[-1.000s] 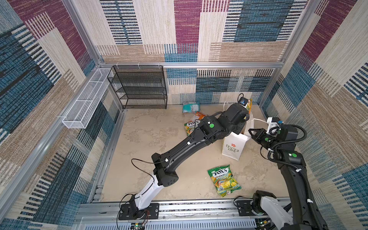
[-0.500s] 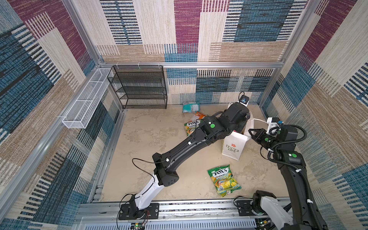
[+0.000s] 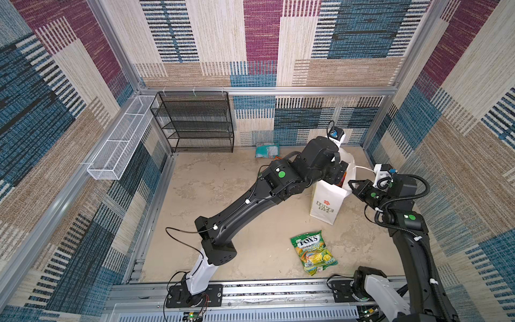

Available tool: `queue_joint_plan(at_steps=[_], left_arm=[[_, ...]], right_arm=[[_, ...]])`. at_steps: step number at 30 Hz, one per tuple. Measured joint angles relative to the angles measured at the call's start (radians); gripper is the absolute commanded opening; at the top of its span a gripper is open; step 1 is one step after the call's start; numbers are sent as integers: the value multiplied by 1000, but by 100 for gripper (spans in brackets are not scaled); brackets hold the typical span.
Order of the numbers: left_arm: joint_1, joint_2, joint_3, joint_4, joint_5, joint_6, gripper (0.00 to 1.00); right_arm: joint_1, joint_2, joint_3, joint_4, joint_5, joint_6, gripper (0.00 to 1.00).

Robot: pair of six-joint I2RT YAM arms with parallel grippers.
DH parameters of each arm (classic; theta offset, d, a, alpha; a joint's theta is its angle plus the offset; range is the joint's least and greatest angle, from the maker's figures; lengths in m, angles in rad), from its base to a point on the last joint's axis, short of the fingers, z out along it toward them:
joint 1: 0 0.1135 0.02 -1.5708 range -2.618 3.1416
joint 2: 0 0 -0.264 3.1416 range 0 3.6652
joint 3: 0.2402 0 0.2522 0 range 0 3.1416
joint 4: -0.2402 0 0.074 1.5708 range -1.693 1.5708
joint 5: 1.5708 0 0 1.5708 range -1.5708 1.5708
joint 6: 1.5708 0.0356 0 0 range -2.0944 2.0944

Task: Place the snacks into the paper bag
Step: Place the snack in the paper bag, then pick up the snack from the bottom-center of the table.

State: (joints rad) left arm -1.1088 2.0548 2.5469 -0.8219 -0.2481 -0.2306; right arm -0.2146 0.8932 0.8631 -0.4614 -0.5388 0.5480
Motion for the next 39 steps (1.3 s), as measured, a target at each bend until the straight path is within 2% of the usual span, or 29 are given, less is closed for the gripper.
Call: queue_joint_plan(at_steps=[6, 13, 17, 21, 26, 31, 39], left_arm=[[0, -153, -248, -12, 122, -71, 92], [0, -384, -727, 39, 214, -200, 92], [0, -453, -957, 93, 264, -287, 91], [0, -462, -1113, 145, 332, -375, 90], [-10, -422, -1205, 196, 398, -474, 86], [-22, -349, -1226, 243, 442, -558, 78], [-55, -191, -1193, 273, 465, -658, 78]], right_arm=[[0, -4, -2, 0, 0, 0, 0], [0, -10, -14, 8, 0, 0, 0], [0, -15, -22, 16, 0, 1, 0], [0, -17, -24, 19, 0, 1, 0], [0, -17, -27, 23, 0, 1, 0], [0, -18, -36, 40, -5, 9, 0], [-1, -29, -40, 38, -8, 12, 0]])
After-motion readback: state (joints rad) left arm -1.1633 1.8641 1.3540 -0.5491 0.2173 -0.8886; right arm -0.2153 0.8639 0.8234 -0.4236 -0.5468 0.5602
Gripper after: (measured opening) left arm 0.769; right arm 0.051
